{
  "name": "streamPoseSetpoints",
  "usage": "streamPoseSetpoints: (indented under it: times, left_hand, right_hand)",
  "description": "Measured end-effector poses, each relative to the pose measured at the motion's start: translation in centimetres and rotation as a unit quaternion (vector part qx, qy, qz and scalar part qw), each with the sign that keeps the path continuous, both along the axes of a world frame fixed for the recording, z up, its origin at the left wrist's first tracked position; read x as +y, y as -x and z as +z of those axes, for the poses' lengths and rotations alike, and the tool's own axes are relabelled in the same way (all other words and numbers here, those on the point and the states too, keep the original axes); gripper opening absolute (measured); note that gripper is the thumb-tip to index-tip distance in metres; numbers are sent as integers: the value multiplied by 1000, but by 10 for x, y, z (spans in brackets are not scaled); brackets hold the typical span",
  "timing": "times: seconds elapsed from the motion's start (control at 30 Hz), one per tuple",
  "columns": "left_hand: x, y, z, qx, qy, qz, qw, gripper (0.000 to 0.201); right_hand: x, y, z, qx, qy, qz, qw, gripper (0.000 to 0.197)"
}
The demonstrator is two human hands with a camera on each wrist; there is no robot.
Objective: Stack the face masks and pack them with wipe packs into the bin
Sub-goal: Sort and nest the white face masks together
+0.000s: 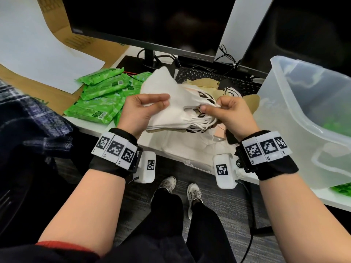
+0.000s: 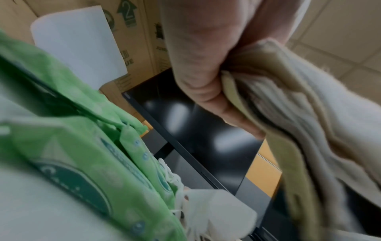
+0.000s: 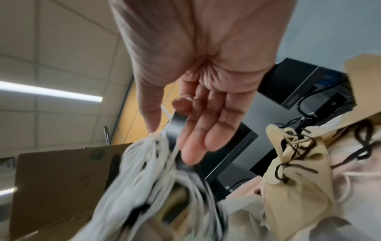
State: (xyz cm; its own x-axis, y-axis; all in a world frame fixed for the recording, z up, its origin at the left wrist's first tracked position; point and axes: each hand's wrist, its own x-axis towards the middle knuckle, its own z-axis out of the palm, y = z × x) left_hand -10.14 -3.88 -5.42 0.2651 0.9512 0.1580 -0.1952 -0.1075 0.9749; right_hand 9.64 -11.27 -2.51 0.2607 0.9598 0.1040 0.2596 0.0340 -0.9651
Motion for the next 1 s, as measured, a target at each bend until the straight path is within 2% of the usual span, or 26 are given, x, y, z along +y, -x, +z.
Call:
streamPoseSetpoints:
  times: [0.17, 0.23, 0.37, 0.4, 0.5, 0.53, 0.6, 0.73, 0.83, 0.9, 0.93, 1.0]
  left_hand:
    - [7, 8, -1, -15, 17, 12, 1000, 29]
    - [4, 4, 0, -9, 7, 4, 1000, 28]
    - [1, -1, 5, -6, -8, -5, 1000, 28]
    - [1, -1, 6, -5, -15, -8, 1000, 28]
    - [-2, -1, 11, 12, -40, -33, 999, 26]
    - [-4, -1, 13, 20, -46, -47, 998, 26]
    - [-6, 0, 17, 31, -61, -80, 994, 28]
    - [-9, 1, 22, 28, -77, -119, 990, 35]
    - [-6, 4, 21, 26, -68, -114, 991, 34]
    - [0, 7, 18, 23, -54, -78, 995, 30]
    - [2, 8, 16, 21, -48, -51, 997, 28]
    - [5, 5, 14, 25, -48, -6, 999, 23]
  right_hand:
    - [-1, -11, 1, 25, -6, -52, 998, 38]
    - [1, -8, 0, 2, 1, -65, 998, 41]
    - [5, -1, 8, 3, -17, -42, 999, 25]
    - [5, 0, 10, -3, -15, -25, 1000, 29]
    - [8, 2, 14, -102, 29, 37, 994, 86]
    - [9, 4, 14, -132, 37, 69, 988, 97]
    - [13, 9, 14, -139, 37, 133, 981, 106]
    - [13, 19, 17, -67, 56, 180, 980, 91]
    - [11, 20, 17, -29, 64, 191, 979, 61]
    - [11, 16, 14, -30, 67, 149, 986, 33]
    - [12, 14, 13, -39, 56, 106, 992, 25]
    - [15, 11, 9, -66, 28, 40, 997, 23]
